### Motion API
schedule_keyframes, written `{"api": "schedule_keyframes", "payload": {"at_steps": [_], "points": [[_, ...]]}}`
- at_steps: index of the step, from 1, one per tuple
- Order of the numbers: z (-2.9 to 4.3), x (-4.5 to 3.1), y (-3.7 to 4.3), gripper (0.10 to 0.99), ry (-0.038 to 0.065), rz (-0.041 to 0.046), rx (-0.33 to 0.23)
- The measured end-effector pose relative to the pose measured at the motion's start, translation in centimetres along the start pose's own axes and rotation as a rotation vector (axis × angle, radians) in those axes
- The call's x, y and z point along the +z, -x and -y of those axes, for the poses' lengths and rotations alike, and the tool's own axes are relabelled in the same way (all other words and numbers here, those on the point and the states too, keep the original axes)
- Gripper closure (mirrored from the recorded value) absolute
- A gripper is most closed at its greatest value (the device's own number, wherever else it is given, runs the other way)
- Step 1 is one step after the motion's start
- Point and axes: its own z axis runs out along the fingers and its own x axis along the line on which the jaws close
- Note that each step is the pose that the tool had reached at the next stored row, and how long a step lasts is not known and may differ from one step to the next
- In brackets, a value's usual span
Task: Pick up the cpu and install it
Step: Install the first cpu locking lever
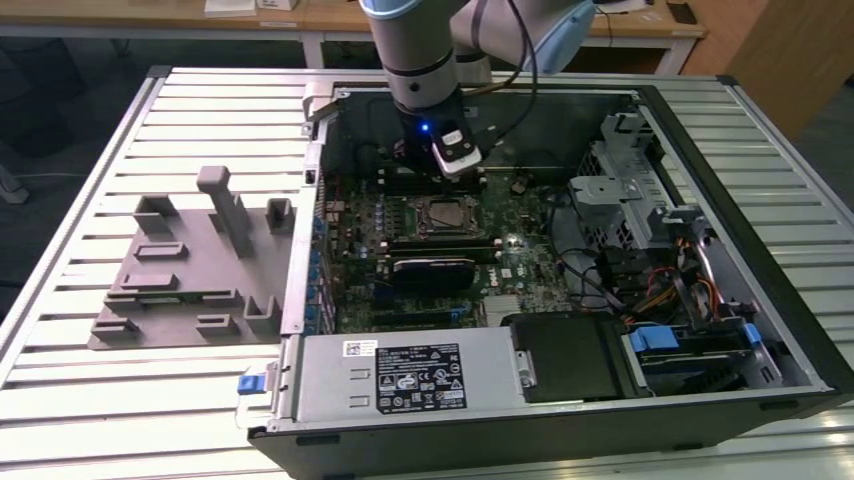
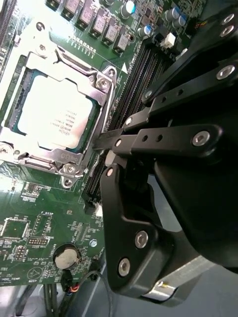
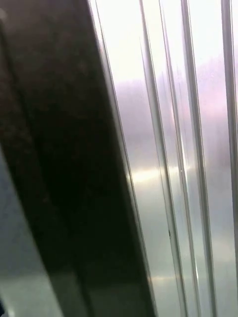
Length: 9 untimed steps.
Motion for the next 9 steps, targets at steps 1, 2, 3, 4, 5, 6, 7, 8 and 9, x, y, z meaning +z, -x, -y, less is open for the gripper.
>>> {"api": "schedule_keyframes", "payload": {"at_steps": [1,2,3,4,5,6,7,8,9], "points": [[-0.03,0.03,-0.02,0.980,-0.001,0.0008,0.006],[-0.04,0.07,-0.03,0.980,-0.002,0.0012,0.011],[-0.04,0.11,-0.04,0.980,-0.002,0.0017,0.016],[-0.05,0.14,-0.05,0.980,-0.002,0.0022,0.021],[-0.06,0.17,-0.06,0.980,-0.003,0.0028,0.028],[-0.08,0.19,-0.07,0.980,-0.004,0.0036,0.034],[-0.09,0.22,-0.08,0.980,-0.006,0.0045,0.040],[-0.11,0.23,-0.09,0.980,-0.007,0.0053,0.046],[-0.13,0.24,-0.10,0.980,-0.008,0.0060,0.052]]}}
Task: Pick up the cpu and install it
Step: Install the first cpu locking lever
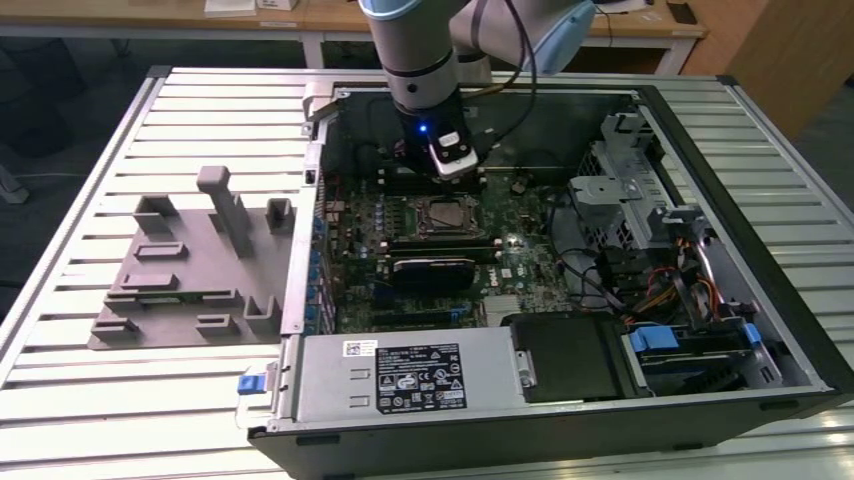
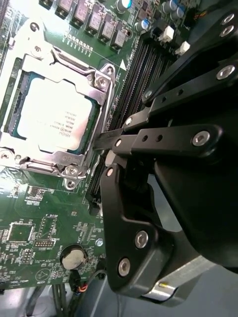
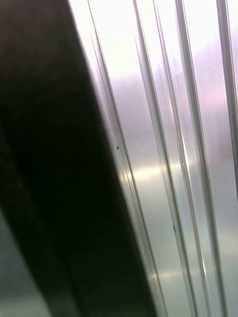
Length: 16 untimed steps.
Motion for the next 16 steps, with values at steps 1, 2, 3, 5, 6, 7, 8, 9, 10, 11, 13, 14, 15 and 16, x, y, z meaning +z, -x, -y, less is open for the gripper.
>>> {"api": "schedule_keyframes", "payload": {"at_steps": [1,2,3,5,6,7,8,9,10,11,13,14,15,16], "points": [[-0.02,0.01,-0.01,0.980,-0.001,0.0008,0.006],[-0.03,0.03,-0.01,0.980,-0.002,0.0016,0.012],[-0.04,0.03,-0.02,0.980,-0.004,0.0023,0.018],[-0.10,0.04,-0.05,0.980,-0.006,0.0035,0.027],[-0.14,0.04,-0.07,0.980,-0.006,0.0041,0.031],[-0.18,0.05,-0.08,0.980,-0.007,0.0046,0.035],[-0.22,0.05,-0.09,0.980,-0.008,0.0049,0.038],[-0.25,0.06,-0.11,0.980,-0.009,0.0054,0.041],[-0.29,0.06,-0.12,0.980,-0.009,0.0058,0.044],[-0.32,0.07,-0.13,0.980,-0.010,0.0062,0.047],[-0.38,0.08,-0.16,0.980,-0.011,0.0071,0.053],[-0.39,0.09,-0.16,0.980,-0.012,0.0075,0.056],[-0.39,0.08,-0.16,0.980,-0.013,0.0077,0.058],[-0.39,0.09,-0.16,0.980,-0.013,0.0079,0.060]]}}
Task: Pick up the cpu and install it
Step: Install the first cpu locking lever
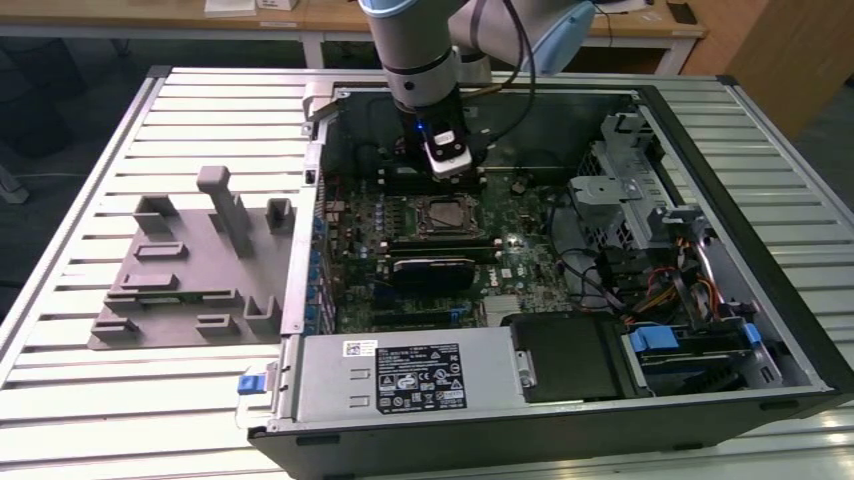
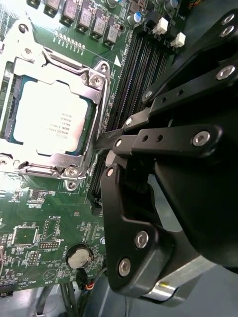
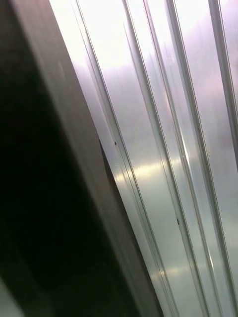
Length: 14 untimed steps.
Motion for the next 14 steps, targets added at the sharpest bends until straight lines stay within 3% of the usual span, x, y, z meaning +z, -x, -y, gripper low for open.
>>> {"api": "schedule_keyframes", "payload": {"at_steps": [14], "points": [[0.02,0.18,-0.04,0.980,-0.001,0.0045,0.006]]}}
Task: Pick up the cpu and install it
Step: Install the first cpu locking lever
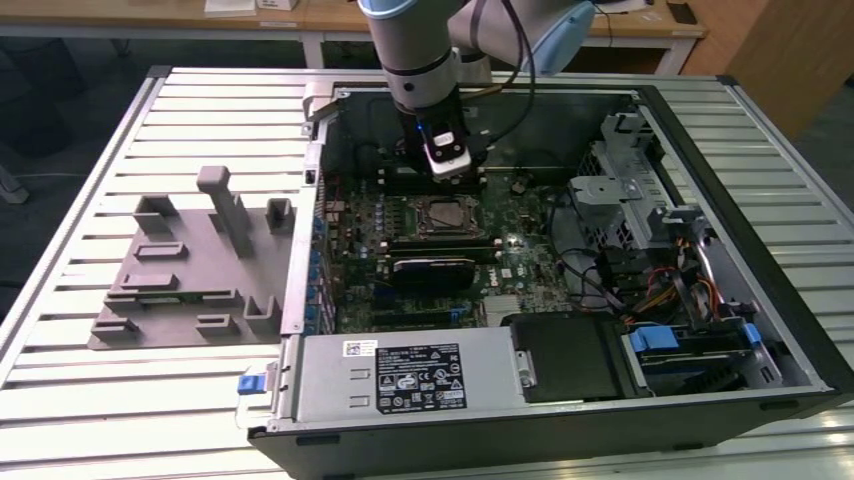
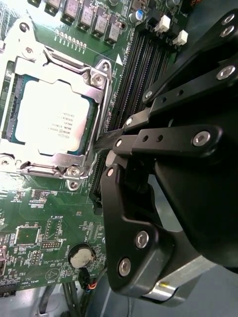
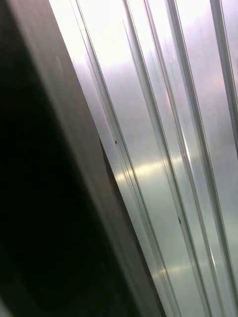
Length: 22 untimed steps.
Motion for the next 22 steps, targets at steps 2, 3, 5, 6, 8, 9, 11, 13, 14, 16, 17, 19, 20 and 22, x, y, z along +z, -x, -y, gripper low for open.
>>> {"api": "schedule_keyframes", "payload": {"at_steps": [2,3,5,6,8,9,11,13,14,16,17,19,20,22], "points": [[0.00,0.01,0.00,0.980,0.000,0.0001,0.001],[0.00,0.02,0.00,0.980,0.000,0.0003,0.002],[0.00,0.03,0.01,0.980,-0.001,0.0005,0.004],[-0.01,0.05,0.02,0.980,-0.001,0.0007,0.005],[-0.02,0.07,0.07,0.980,-0.001,0.0011,0.007],[-0.03,0.08,0.12,0.980,-0.002,0.0013,0.009],[-0.06,0.11,0.21,0.980,-0.003,0.0017,0.012],[-0.08,0.13,0.33,0.980,-0.003,0.0020,0.015],[-0.09,0.15,0.40,0.980,-0.004,0.0023,0.016],[-0.11,0.18,0.52,0.980,-0.004,0.0027,0.019],[-0.12,0.20,0.57,0.980,-0.005,0.0028,0.021],[-0.12,0.21,0.65,0.980,-0.005,0.0032,0.023],[-0.12,0.22,0.68,0.980,-0.006,0.0033,0.024],[-0.08,0.23,0.76,0.980,-0.006,0.0036,0.026]]}}
